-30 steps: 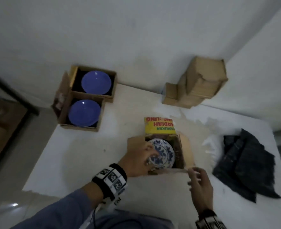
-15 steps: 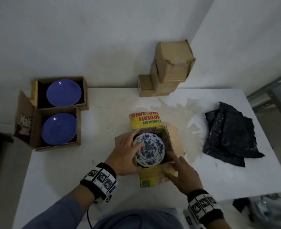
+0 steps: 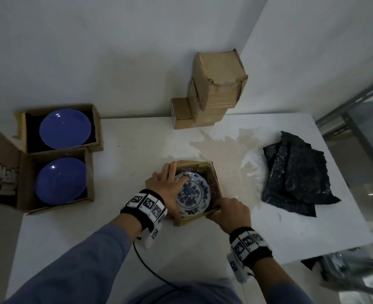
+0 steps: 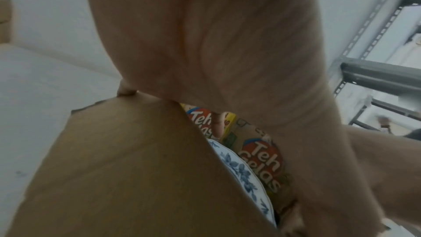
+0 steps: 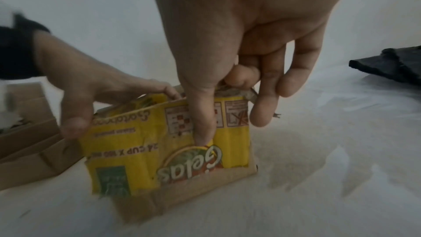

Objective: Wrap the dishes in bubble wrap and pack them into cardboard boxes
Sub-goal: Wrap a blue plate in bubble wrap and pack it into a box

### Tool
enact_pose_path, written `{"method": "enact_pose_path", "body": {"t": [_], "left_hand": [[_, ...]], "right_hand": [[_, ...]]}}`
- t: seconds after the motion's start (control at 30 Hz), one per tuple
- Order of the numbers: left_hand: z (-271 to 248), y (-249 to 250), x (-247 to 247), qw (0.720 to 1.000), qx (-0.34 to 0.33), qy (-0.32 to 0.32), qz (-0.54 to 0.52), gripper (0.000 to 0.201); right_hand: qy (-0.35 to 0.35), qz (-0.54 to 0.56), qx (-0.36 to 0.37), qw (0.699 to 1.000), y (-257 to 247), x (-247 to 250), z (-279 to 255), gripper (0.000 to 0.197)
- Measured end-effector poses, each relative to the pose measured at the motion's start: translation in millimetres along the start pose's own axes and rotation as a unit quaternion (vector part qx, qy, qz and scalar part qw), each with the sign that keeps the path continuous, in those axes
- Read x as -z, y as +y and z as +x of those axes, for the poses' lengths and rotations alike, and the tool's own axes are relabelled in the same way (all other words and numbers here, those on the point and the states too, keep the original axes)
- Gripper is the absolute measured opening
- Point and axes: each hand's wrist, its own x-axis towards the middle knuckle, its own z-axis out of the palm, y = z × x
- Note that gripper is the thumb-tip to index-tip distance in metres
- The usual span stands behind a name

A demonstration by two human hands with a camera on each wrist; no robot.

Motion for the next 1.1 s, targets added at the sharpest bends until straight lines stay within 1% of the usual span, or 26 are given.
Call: {"method": "enact_pose_path", "body": {"t": [0.07,0.13,0.2,0.27,0.3,0.37,0.43,0.47,0.5,0.53,0.57,0.63,0.67,0.7,0.77,0.83,0.87,0.93,1.0,1.03,1.1], "left_hand": [[4.8,3.1,0.3,0.999,0.023,0.024,-0.022,0.142],[9.0,9.2,-1.9,0.995,0.048,0.067,-0.059,0.131],[12.0,18.3,-4.7,0.989,0.076,0.099,-0.081,0.123],[14.4,26.5,-9.2,0.985,0.109,0.105,-0.085,0.126],[13.8,30.2,-11.3,0.983,0.123,0.106,-0.088,0.129],[11.1,35.9,-15.0,0.976,0.154,0.109,-0.106,0.132],[7.0,44.8,-17.6,0.966,0.187,0.107,-0.140,0.132],[5.5,51.3,-19.6,0.960,0.205,0.108,-0.160,0.130],[5.2,59.8,-22.4,0.951,0.223,0.113,-0.183,0.127],[5.9,70.1,-25.0,0.940,0.243,0.119,-0.208,0.128],[8.0,81.1,-28.4,0.928,0.264,0.122,-0.234,0.132],[14.5,105.4,-34.4,0.904,0.298,0.115,-0.285,0.140],[17.7,117.2,-36.4,0.892,0.309,0.115,-0.309,0.141],[21.1,128.5,-38.1,0.880,0.318,0.119,-0.333,0.141],[26.7,148.3,-37.9,0.858,0.329,0.142,-0.368,0.137],[28.1,165.1,-35.6,0.839,0.332,0.171,-0.395,0.127],[27.3,173.0,-34.7,0.832,0.331,0.185,-0.405,0.121],[25.5,183.3,-33.3,0.822,0.329,0.212,-0.414,0.103],[25.7,189.7,-33.6,0.824,0.327,0.252,-0.388,0.085],[27.2,190.1,-36.0,0.825,0.315,0.291,-0.368,0.075],[28.6,193.6,-36.0,0.822,0.255,0.393,-0.323,0.056]], "right_hand": [[0.009,-0.001,-0.006,1.000,4.7,9.4,14.5,0.039],[0.022,-0.002,-0.008,1.000,8.2,18.0,29.2,0.035],[0.033,0.004,0.005,0.999,12.3,22.8,40.4,0.029],[0.032,0.041,0.029,0.998,18.7,21.3,48.6,0.025],[0.029,0.072,0.048,0.996,23.4,18.2,51.6,0.028],[0.027,0.140,0.106,0.984,36.2,11.9,53.6,0.046],[0.057,0.184,0.165,0.967,56.2,9.4,49.7,0.065],[0.076,0.188,0.169,0.964,69.0,9.1,47.5,0.068],[0.097,0.187,0.155,0.965,84.6,9.1,46.0,0.065],[0.115,0.187,0.129,0.967,102.9,8.2,46.3,0.058],[0.128,0.188,0.091,0.970,122.7,7.3,48.1,0.050],[0.127,0.184,-0.005,0.975,166.8,5.1,54.4,0.039],[0.119,0.171,-0.049,0.977,189.0,3.3,57.0,0.040],[0.109,0.152,-0.085,0.979,210.6,0.5,58.7,0.045],[0.103,0.116,-0.133,0.979,248.7,-6.8,61.0,0.057],[0.102,0.096,-0.149,0.979,276.9,-14.8,64.1,0.059],[0.093,0.089,-0.146,0.981,286.7,-18.9,66.2,0.054],[0.077,0.086,-0.128,0.985,299.3,-25.1,70.8,0.037],[0.085,0.108,-0.111,0.984,306.9,-29.2,74.1,0.024],[0.098,0.132,-0.105,0.981,309.4,-30.2,75.2,0.021],[0.145,0.203,-0.092,0.964,313.2,-27.9,76.8,0.015]]}}
